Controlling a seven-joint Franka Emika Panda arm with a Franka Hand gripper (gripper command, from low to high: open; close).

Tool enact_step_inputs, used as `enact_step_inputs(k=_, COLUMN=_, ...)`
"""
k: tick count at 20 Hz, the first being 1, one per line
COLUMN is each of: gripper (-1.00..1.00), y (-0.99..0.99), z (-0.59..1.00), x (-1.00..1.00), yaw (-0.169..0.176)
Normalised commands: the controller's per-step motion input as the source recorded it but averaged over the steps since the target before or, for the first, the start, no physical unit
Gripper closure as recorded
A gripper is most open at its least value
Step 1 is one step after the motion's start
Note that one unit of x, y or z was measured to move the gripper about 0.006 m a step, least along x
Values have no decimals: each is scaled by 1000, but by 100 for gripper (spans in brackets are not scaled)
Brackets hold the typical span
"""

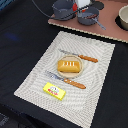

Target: Interact with the objects in diverse but meaningful ways.

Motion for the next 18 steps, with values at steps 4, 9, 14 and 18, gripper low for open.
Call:
enact_step_inputs(k=4, gripper=100, y=604, z=23, x=354, yaw=-31)
enact_step_inputs(k=9, gripper=100, y=630, z=69, x=373, yaw=-33)
enact_step_inputs(k=14, gripper=-100, y=670, z=98, x=412, yaw=-36)
enact_step_inputs(k=18, gripper=-100, y=672, z=129, x=460, yaw=-37)
